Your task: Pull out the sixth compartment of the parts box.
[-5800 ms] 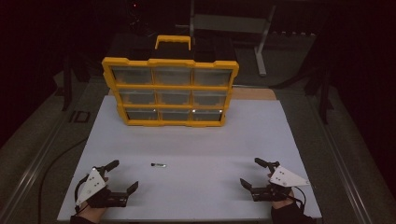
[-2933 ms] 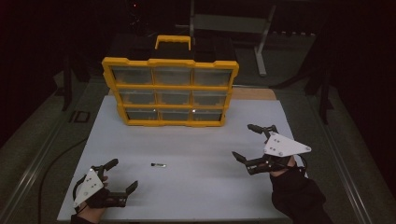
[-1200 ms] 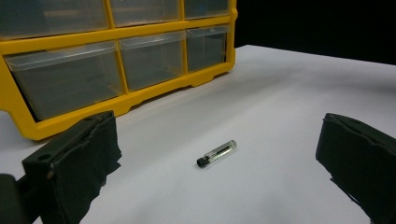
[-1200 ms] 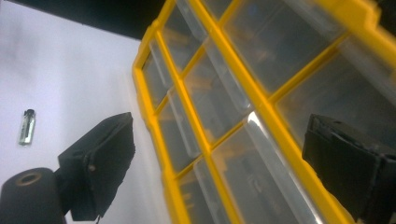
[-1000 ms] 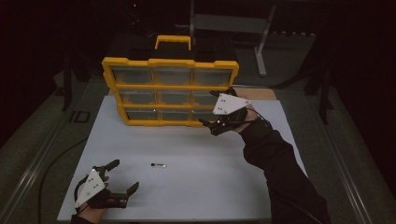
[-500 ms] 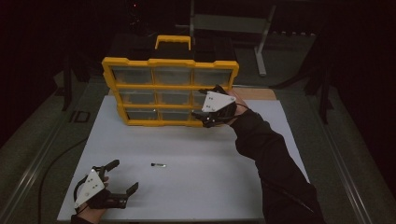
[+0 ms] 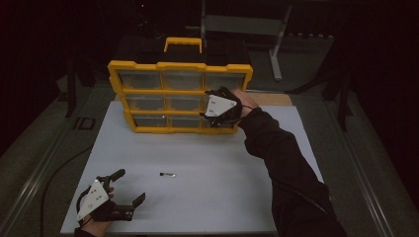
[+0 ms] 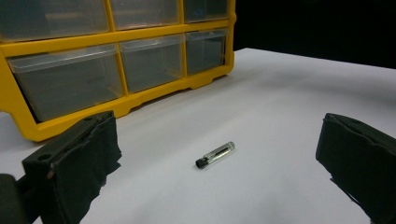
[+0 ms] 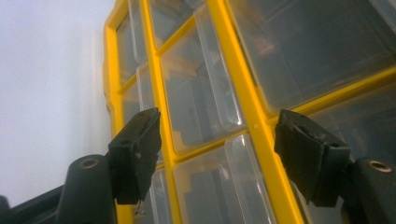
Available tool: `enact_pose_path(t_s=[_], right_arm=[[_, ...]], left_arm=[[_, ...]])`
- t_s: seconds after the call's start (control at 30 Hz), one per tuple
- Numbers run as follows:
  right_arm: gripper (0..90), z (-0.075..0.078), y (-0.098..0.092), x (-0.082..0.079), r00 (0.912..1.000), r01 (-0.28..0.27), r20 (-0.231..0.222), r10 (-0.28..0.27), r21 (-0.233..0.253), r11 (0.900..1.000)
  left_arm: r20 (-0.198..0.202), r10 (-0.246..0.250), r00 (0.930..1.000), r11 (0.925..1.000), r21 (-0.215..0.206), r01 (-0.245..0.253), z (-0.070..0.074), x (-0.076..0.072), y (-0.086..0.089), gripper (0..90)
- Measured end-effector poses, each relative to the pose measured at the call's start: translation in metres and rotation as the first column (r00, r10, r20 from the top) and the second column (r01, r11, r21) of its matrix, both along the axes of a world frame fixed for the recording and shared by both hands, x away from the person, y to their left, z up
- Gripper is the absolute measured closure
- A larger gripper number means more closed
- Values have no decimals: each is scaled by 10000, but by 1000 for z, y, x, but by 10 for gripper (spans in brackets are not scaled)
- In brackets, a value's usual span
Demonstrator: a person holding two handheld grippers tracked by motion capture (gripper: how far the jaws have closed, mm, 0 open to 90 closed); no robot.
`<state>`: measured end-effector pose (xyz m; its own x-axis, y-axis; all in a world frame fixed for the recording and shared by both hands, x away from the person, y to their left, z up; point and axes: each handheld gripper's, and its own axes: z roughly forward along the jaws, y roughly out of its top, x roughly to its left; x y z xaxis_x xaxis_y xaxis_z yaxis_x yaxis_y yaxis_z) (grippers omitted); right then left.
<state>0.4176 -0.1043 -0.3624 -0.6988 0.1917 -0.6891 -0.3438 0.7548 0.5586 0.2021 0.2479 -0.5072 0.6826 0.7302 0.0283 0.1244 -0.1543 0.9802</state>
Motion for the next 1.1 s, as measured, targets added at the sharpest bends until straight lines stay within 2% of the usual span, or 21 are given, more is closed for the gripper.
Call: enact_pose_path(t_s=[0.03, 0.13, 0.23, 0.27, 0.43, 0.47, 0.53, 0.67, 0.9, 0.97, 1.1], right_arm=[[322, 0, 0, 0, 10000, 0, 0, 0, 0, 10000], [331, -1, 3, 1, 9992, -71, 387, 84, -349, 9994], [332, -4, 6, 2, 9990, -1, 439, 26, -574, 9984], [332, -6, 7, 4, 9982, -55, 590, 111, -953, 9954], [331, -10, 11, 5, 9951, 145, 984, -8, -1385, 9903], [422, -11, 11, 4, 9912, 239, 1318, -84, -1166, 9929], [433, -11, 11, 4, 9908, 252, 1352, -96, -1138, 9932], [458, -12, 11, 4, 9876, 102, 1563, 116, -1382, 9904], [562, -14, 7, 9, 9805, -34, 1940, 325, -1489, 9889], [578, -15, 6, 10, 9792, -89, 1988, 412, -1606, 9870], [615, -16, 4, 11, 9812, -146, 1881, 433, -1514, 9884]], left_arm=[[0, 13, 10000, 10000, 2, -13, 0, 0, 0, 0], [-11, 33, 10000, 10000, -17, -33, 0, 0, 1, 0], [-23, 21, 10000, 10000, -40, -22, 0, 0, 1, 0], [-20, 10, 10000, 10000, -32, -10, 0, 0, 1, 0], [-45, -5, 10000, 10000, -97, 5, 0, 0, 1, 0], [-53, -2, 10000, 9999, -117, 1, 0, 0, 1, 0], [-56, -9, 10000, 9999, -123, 8, 0, 0, 1, 0], [-57, -33, 10000, 10000, -81, 32, 0, 0, 1, 0], [-52, -34, 10000, 10000, -67, 33, 0, 0, 1, 0], [-57, -22, 10000, 10000, -80, 22, 0, 0, 1, 1], [-49, 13, 10000, 9999, -169, -14, 0, 0, 2, 0]])
